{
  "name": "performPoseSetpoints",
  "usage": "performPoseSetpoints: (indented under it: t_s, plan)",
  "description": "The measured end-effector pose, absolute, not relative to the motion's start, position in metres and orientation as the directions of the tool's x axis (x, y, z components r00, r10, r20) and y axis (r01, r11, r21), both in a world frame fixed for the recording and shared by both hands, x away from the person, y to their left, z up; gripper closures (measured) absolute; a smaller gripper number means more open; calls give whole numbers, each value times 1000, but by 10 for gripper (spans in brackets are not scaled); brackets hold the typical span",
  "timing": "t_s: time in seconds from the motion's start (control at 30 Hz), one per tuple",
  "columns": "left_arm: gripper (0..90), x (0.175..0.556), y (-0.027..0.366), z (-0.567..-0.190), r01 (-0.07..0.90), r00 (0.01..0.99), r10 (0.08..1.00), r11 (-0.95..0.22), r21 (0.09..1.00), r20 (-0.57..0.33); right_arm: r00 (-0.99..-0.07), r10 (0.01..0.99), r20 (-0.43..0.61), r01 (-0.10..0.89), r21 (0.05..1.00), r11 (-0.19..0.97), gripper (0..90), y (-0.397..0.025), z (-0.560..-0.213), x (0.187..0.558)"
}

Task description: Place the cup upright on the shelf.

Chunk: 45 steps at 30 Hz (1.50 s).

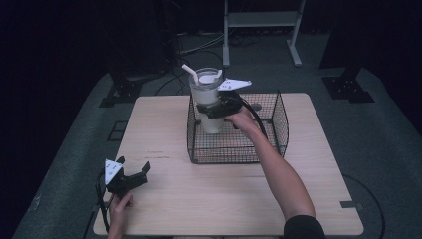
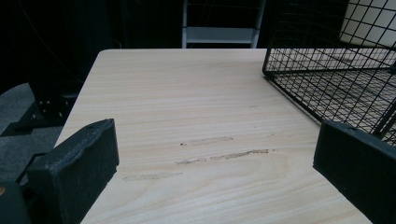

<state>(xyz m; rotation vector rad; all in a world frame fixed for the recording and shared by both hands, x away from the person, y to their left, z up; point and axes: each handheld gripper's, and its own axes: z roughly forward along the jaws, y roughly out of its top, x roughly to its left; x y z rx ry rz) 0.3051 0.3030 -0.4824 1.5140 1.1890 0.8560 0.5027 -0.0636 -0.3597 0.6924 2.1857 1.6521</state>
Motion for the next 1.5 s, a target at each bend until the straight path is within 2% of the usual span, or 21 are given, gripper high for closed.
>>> performPoseSetpoints:
  t_s: [0.47, 0.77, 1.17, 1.5]
  plan:
    - [0, 305, 303, -483, 259, 273, 961, -26, 966, -47, -828, 560, 36, 214, 943, 255, 75, -66, -388, 518]
    - [0, 305, 303, -483, 260, 274, 960, -24, 965, -50, -837, 547, 25, 242, 913, 329, 74, -60, -402, 520]
    - [0, 305, 305, -483, 262, 278, 959, -14, 965, -62, -836, 547, 44, 270, 901, 340, 69, -61, -417, 527]
    - [0, 304, 304, -483, 260, 279, 959, -22, 965, -53, -856, 517, -4, 227, 895, 383, 69, -64, -418, 521]
